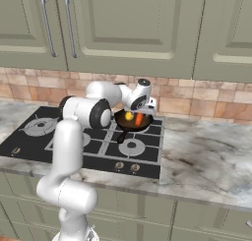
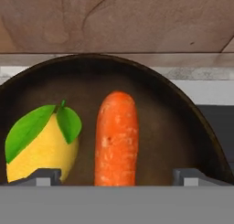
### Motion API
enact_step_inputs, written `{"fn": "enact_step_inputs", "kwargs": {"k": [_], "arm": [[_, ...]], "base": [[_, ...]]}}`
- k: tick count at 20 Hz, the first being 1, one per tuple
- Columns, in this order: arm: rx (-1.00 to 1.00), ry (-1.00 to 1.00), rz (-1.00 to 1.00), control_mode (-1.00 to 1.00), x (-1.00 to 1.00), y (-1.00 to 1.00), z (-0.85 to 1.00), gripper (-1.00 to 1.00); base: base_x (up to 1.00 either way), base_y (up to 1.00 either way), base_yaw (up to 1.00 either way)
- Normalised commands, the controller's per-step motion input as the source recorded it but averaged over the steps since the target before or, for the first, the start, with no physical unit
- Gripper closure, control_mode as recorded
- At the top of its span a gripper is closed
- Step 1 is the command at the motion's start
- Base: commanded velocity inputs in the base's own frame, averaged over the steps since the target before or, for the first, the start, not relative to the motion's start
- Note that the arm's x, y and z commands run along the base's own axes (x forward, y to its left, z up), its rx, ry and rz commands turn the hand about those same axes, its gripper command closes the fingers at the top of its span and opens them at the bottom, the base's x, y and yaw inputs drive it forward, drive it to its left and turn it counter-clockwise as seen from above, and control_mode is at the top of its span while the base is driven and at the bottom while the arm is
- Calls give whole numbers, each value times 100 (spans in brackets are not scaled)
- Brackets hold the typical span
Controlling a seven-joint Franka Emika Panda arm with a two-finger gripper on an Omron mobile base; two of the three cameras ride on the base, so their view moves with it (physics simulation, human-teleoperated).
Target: Put the carrot and lemon in the pan. Then turn on the rear right burner and set the heat to medium.
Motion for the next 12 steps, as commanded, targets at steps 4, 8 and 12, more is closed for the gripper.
{"fn": "enact_step_inputs", "kwargs": {"k": [4,8,12], "arm": [[1,-7,0,-100,-62,-3,18,-100],[2,-12,0,-100,-74,-1,4,-100],[1,-13,0,-100,-79,-2,1,-100]], "base": [[0,0,0],[0,0,0],[0,0,0]]}}
